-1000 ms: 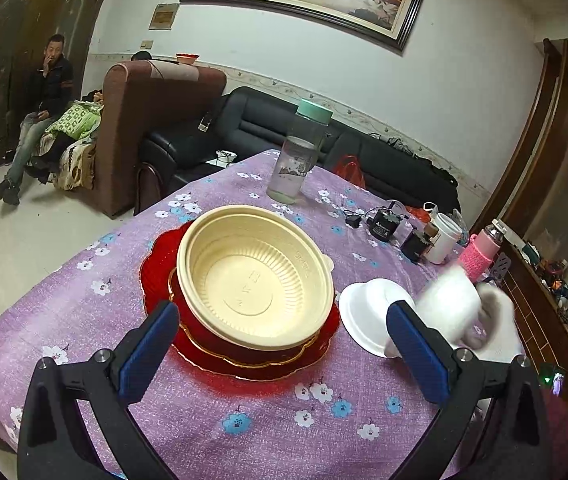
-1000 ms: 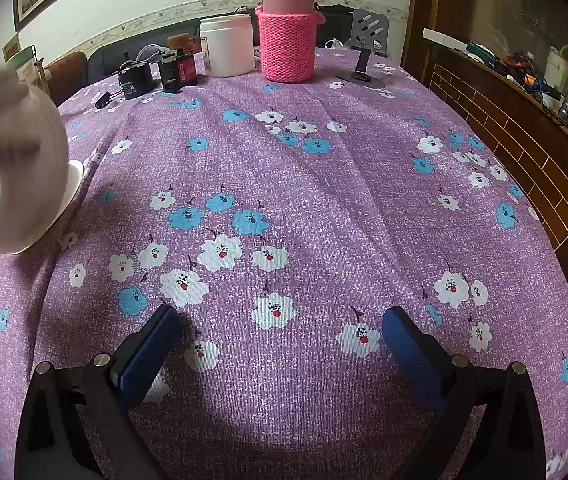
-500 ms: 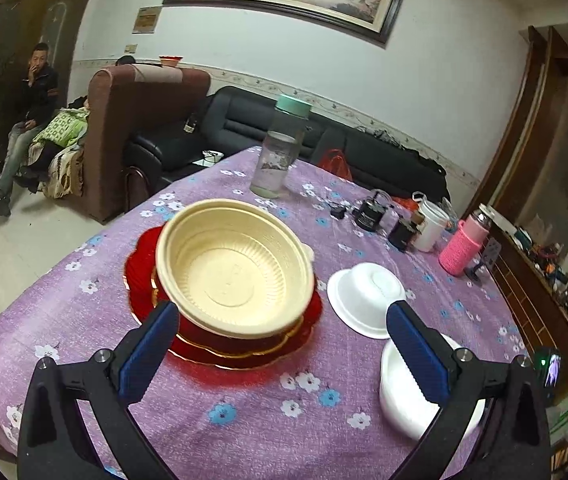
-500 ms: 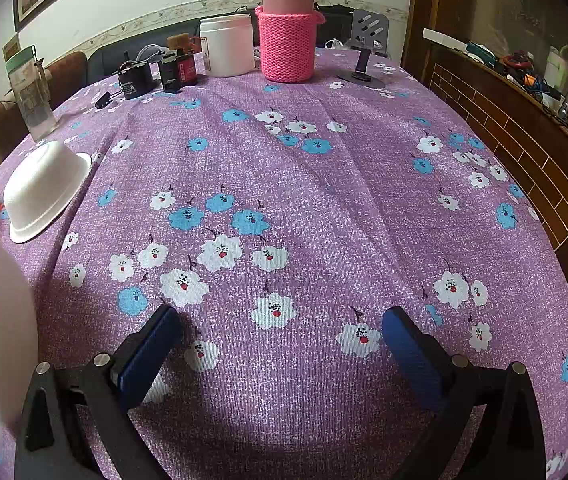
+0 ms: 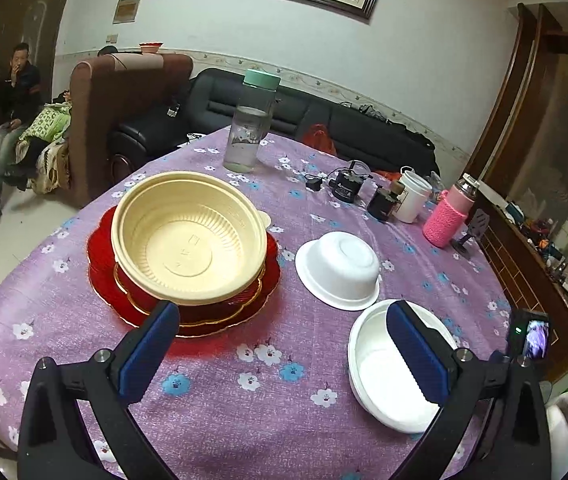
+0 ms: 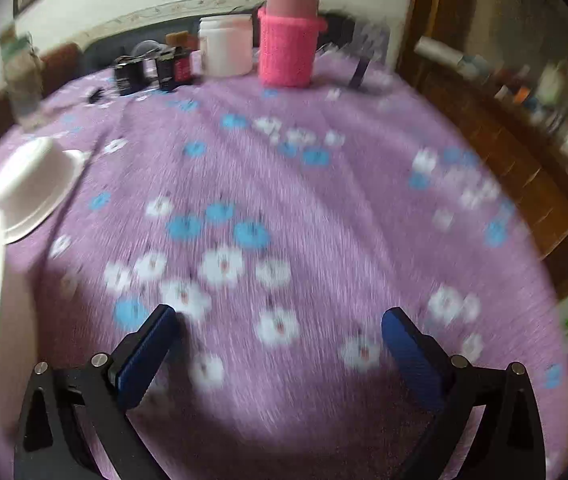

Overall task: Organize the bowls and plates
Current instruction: 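Move the left tool toward the large white paper bowl on the cloth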

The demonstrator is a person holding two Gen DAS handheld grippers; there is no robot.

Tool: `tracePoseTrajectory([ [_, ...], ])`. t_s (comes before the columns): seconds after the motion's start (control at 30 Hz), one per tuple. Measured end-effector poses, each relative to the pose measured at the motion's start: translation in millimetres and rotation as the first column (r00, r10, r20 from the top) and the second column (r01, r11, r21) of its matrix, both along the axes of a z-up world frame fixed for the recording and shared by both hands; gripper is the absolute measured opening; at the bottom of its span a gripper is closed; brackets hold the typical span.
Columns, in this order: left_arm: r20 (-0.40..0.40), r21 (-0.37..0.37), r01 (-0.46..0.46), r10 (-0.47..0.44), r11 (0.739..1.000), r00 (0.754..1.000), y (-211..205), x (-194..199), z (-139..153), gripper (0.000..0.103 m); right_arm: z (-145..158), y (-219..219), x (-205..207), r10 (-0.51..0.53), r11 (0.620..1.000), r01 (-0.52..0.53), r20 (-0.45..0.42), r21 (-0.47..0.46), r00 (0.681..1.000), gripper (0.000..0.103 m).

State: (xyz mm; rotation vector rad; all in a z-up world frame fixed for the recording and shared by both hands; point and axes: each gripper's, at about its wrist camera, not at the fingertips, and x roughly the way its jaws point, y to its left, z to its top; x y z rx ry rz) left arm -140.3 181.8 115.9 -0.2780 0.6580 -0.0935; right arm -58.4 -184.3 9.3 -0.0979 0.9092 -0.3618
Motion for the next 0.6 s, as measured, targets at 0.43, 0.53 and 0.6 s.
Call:
tracePoseTrajectory([
  [0.43,-0.003,0.021,0.042,-0.042,0.999,0.999,-13.9,15.3,-10.1,0.103,2.6,56.7,-3.2,0.008,0.900,-0.007,0.001,-0.435,1.000,0.102],
  [0.53,-0.022,0.015,0.072,-0.072,0.997,0.997,-25.7,16.4,-14.9,0.103,5.1,41.9,-1.6,0.028,0.938,-0.030,-0.010,-0.344,1.000,0.102],
  [0.6,-0.029,0.030,0.077,-0.076,0.997,0.997,-32.1,15.3,-16.6,0.103,5.0,40.0,-2.1,0.091,0.934,-0.093,-0.023,-0.346,0.996,0.102],
])
